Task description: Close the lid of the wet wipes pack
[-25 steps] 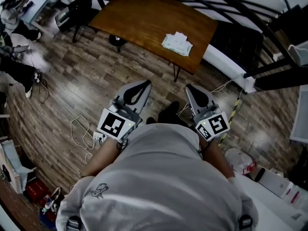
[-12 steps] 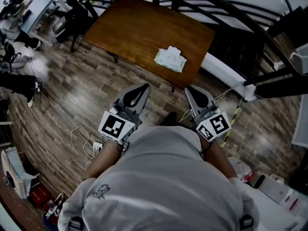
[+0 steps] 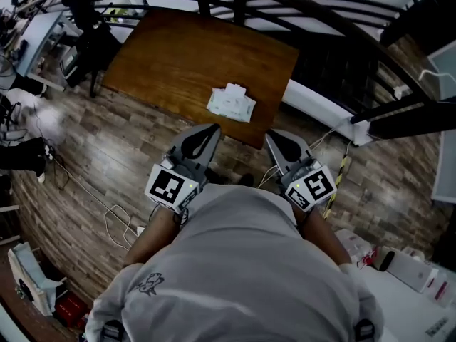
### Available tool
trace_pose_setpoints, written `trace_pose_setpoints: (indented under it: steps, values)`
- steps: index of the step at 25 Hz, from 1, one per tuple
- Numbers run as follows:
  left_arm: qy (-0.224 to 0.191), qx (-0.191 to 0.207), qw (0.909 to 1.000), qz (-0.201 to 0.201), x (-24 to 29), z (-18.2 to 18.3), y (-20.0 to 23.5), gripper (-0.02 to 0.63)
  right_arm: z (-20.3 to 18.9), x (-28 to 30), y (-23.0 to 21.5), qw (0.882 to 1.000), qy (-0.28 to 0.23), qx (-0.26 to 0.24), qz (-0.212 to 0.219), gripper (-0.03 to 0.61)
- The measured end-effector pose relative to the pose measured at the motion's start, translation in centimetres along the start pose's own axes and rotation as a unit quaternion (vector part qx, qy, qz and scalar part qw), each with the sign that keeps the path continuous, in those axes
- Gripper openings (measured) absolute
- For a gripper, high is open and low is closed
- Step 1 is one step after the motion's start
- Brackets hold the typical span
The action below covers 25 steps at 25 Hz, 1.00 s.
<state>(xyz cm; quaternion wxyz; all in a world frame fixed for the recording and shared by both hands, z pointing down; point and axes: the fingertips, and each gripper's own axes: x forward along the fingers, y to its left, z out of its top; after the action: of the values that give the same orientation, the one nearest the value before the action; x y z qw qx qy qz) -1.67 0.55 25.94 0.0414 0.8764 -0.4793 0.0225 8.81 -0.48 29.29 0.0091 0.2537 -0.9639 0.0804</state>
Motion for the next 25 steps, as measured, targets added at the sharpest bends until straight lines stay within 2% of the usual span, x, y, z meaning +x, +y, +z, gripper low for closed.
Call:
trace_pose_setpoints:
  steps: [6, 11, 19, 25]
  values:
    - [0.003, 0.008, 0.9988, -0.047, 3.6, 0.4, 2.2, 0.009, 0.7, 1.9, -2.1, 1.0, 0.0, -0.004, -0.028, 0.034]
    - [0.012, 0.012, 0.995, -0.098, 6.1, 0.6, 5.6, 0.009, 1.3, 4.3, -4.0, 0.997, -0.005, -0.002, -0.077, 0.034]
    - [0.03, 0.017, 0.9877, -0.153, 7.9, 0.4, 11.7, 0.009, 2.1, 8.8, -5.6, 0.989, -0.017, 0.003, -0.147, 0.034]
    - [0.032, 0.028, 0.9805, -0.192, 8.5, 0.3, 14.6, 0.009, 1.9, 10.7, -6.4, 0.98, -0.022, 0.003, -0.199, 0.035]
